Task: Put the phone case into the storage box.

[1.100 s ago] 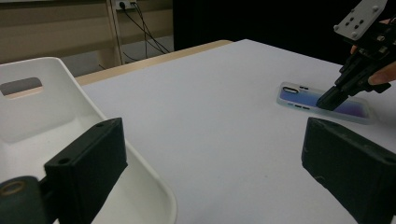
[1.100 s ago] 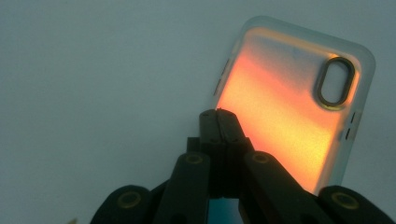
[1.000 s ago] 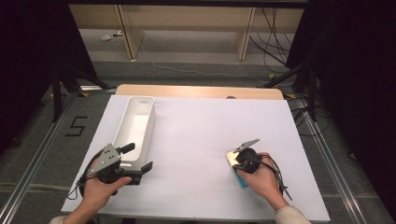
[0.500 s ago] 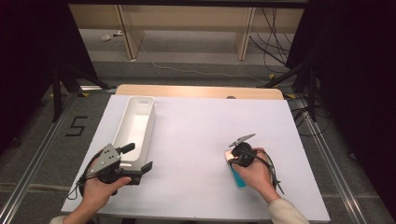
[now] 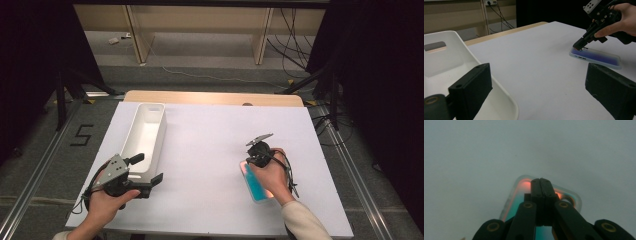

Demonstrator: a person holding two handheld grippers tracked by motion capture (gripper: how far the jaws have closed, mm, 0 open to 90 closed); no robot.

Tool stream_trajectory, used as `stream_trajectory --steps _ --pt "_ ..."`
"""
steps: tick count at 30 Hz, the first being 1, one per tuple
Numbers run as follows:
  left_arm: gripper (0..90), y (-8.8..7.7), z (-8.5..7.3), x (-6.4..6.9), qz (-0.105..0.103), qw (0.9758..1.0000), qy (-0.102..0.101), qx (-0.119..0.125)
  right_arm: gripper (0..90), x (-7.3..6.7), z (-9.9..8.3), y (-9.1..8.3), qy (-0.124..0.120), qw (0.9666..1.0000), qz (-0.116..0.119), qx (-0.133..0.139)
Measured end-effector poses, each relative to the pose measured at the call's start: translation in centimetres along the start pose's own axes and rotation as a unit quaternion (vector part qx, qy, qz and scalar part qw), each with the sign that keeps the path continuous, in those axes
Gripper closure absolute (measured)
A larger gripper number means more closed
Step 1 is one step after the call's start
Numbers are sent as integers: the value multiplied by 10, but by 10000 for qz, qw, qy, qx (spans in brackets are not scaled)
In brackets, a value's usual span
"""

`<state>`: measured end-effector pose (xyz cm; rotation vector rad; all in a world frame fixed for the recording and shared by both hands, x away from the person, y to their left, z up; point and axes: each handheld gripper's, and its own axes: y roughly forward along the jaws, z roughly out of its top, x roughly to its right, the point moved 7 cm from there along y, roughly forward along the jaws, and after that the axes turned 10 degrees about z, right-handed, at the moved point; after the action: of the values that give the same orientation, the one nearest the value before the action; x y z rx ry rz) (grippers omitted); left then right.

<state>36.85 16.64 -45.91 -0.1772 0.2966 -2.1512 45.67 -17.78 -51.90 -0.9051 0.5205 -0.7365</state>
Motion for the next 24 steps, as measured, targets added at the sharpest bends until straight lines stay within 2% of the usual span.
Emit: stream_trajectory --steps 1,4,5,6,9,10,13,14,16,17,18,19,23,24 --pt "69 0 0 0 0 10000 0 -2 900 3 -1 0 -25 10000 -42 -34" --pt "69 0 0 1 3 10000 0 -1 900 9 -5 0 122 9998 -127 -67" --pt "70 0 0 1 3 10000 1 -5 900 9 -8 -1 294 9993 -153 -147" --pt "70 0 0 1 3 10000 -1 -8 900 14 -8 -1 138 9996 -201 -104" --pt "70 0 0 1 2 10000 -1 -7 900 22 -10 -4 179 9994 -278 -90" --pt "70 0 0 1 3 10000 -4 -11 900 22 -11 -4 303 9992 -268 -80" --pt "70 0 0 1 3 10000 -2 -9 900 25 -12 -5 291 9991 -285 -103" --pt "70 0 0 1 2 10000 0 -5 900 23 -13 -6 505 9983 -277 -122" --pt "71 0 0 1 0 10000 -1 -6 900 28 -12 -5 279 9991 -327 -70" --pt "71 0 0 1 0 10000 2 -9 900 29 -12 -5 285 9990 -343 -74" --pt "71 0 0 1 1 10000 1 -9 900 28 -12 -5 426 9985 -351 -61" --pt "71 0 0 1 -2 10000 -3 -7 900 31 -13 -6 296 9989 -361 -99" --pt "72 0 0 1 2 10000 1 -9 900 31 -14 -7 499 9979 -395 -84" --pt "72 0 0 1 2 10000 0 -9 900 32 -14 -7 446 9982 -396 -56"
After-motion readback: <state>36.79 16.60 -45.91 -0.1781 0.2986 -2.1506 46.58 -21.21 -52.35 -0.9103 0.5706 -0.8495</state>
